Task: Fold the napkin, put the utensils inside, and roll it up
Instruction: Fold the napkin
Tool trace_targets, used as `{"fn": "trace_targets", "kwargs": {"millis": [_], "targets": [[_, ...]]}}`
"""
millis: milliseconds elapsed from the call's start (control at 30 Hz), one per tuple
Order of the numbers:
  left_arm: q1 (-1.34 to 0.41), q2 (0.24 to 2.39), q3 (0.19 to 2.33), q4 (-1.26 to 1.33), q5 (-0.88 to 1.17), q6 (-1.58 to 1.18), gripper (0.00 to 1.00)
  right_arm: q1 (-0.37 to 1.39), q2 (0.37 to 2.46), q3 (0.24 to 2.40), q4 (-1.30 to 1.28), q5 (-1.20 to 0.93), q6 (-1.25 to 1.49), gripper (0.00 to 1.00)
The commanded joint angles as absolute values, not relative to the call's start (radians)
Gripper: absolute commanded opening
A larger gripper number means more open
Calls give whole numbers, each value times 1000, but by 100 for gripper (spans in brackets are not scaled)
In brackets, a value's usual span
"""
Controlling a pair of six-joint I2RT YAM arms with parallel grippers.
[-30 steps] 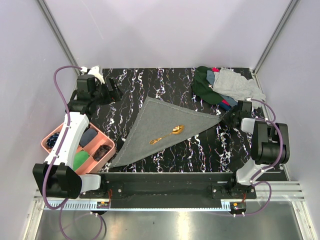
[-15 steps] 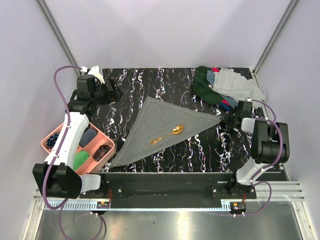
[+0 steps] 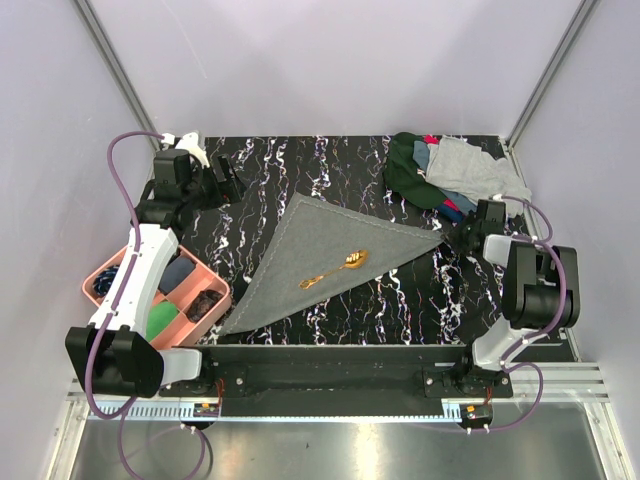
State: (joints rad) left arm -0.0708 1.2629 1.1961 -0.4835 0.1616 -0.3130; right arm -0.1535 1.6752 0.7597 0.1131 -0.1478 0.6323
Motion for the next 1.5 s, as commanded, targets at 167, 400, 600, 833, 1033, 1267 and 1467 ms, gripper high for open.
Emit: {"fn": "trace_targets", "kwargs": {"millis": [167, 400, 600, 833, 1033, 1267, 1467], "targets": [[-74, 1247, 1233, -448, 195, -314, 93, -132, 1519, 796, 143, -250, 600, 0], [-72, 1249, 1230, -442, 202, -318, 93, -6, 1448, 787, 170, -253, 609, 0], [-74, 1247, 1229, -442, 206, -321, 93, 167, 1439, 793, 187, -264, 634, 0], [-74, 1244, 1229, -440, 212, -324, 93, 337, 1450, 801, 187, -253, 681, 0], [-74, 1243, 1227, -440, 215, -325, 93, 452, 1470, 807, 209, -238, 735, 0], [-74, 1236, 1227, -439, 218, -328, 93, 558, 1517, 845, 216, -235, 759, 0], [-74, 1233, 1229, -437, 222, -330, 93, 607, 1558, 882, 215, -241, 765, 0]]}}
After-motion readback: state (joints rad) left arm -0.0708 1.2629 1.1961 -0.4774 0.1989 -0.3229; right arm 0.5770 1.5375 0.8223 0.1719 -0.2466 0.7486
